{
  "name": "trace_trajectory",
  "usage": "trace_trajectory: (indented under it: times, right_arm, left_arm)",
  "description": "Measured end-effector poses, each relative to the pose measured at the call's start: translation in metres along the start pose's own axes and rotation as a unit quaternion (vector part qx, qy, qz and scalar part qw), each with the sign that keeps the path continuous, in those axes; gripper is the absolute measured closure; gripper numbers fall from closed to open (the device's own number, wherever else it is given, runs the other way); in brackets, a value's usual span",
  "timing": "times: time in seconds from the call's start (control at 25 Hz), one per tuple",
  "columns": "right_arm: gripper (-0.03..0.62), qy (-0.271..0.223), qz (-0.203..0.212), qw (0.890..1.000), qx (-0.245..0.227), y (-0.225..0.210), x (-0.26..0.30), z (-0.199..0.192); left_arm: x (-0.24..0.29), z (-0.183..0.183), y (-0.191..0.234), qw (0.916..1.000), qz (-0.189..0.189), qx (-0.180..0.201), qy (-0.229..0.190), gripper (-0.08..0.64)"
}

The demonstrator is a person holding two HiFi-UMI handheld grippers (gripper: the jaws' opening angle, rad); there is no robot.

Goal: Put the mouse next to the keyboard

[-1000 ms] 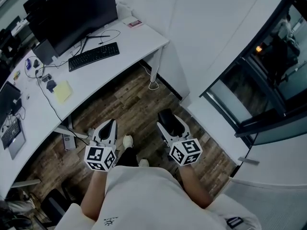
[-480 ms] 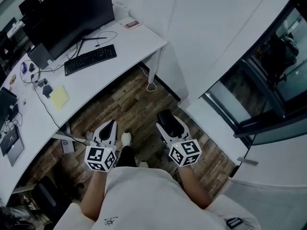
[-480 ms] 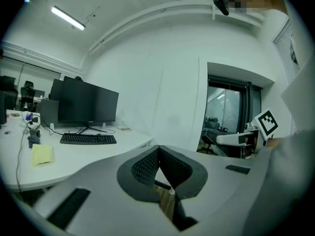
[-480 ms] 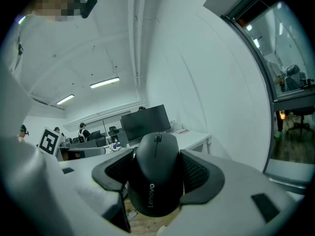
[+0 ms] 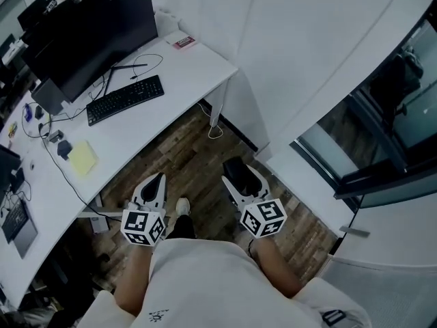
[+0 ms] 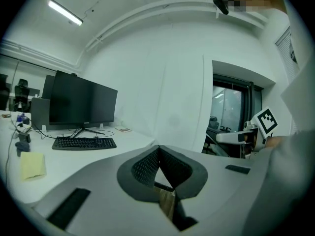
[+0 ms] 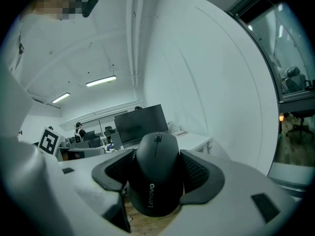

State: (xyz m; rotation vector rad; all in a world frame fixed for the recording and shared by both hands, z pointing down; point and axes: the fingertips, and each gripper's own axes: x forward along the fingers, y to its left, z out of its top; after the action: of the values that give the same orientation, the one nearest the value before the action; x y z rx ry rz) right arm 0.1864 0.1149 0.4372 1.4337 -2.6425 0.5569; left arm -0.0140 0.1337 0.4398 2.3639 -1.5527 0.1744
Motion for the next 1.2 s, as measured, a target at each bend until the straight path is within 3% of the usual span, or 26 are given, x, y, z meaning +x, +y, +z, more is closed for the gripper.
trace_trajectory:
  times: [0.64, 1.2]
  right_arm:
    - [0.29, 0.003, -0.008, 1.0, 0.002, 0.009, 0.13, 0.037]
    - [0.29, 0.005, -0.019, 1.0, 0.008, 0.02, 0.199, 0.05]
  left_arm:
    - [0.078, 0.046, 0.106, 0.9997, -0.023, -0.005, 0.001, 0.549]
    - [0.113, 0.052, 0.179, 0.9993, -0.031, -0.022, -0.002, 0.549]
